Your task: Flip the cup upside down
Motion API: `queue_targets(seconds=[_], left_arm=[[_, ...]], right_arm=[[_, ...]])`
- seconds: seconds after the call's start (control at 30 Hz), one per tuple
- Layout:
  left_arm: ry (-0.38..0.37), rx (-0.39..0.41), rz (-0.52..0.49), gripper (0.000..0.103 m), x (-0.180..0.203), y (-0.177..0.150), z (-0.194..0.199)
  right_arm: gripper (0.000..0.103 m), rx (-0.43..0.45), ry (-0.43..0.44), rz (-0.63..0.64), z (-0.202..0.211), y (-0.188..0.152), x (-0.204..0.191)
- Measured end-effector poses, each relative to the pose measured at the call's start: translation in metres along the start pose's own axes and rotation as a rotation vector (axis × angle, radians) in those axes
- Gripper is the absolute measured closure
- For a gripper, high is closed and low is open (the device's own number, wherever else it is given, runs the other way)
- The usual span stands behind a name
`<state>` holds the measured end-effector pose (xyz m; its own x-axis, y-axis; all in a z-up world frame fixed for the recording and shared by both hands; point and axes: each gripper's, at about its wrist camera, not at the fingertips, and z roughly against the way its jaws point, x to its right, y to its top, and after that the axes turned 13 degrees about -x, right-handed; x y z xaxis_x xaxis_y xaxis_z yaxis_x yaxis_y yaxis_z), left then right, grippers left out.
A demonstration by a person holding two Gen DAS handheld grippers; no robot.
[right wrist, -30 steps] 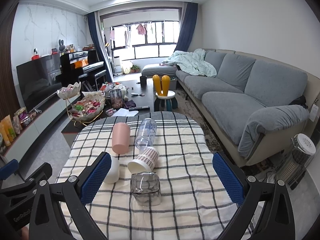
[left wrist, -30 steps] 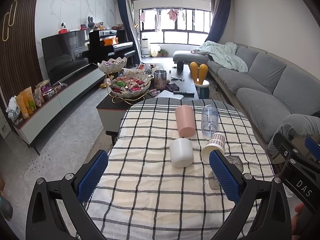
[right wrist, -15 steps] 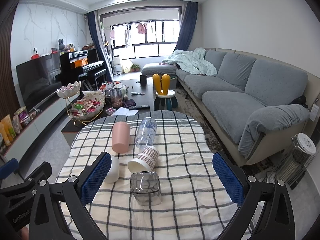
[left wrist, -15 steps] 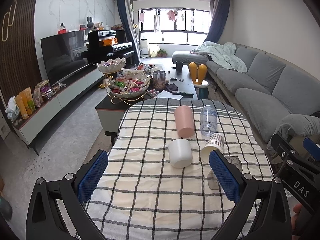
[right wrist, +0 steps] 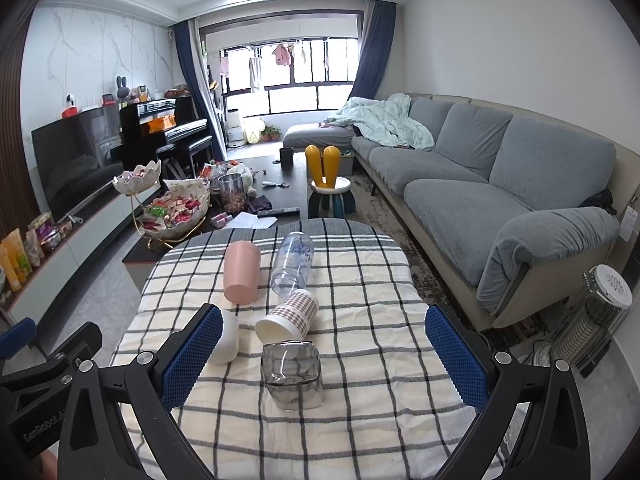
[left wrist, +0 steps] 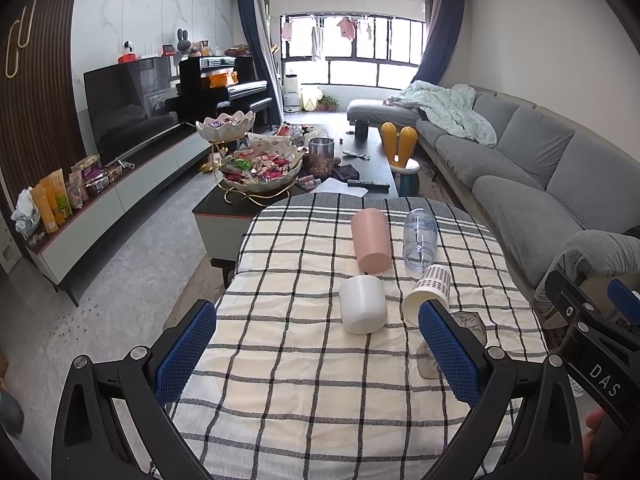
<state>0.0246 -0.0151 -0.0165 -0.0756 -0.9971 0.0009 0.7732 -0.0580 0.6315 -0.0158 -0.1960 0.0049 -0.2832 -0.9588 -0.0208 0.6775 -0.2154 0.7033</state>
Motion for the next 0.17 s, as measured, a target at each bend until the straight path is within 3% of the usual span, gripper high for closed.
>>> queue_targets(seconds=[0.17], left_arm=[[0.005, 0.003, -0.001, 0.000, -0.0006, -0.0017, -0.0005]], right_arm=[[0.001, -0.001, 0.000, -0.001, -0.0002, 0.0003, 0.0005]])
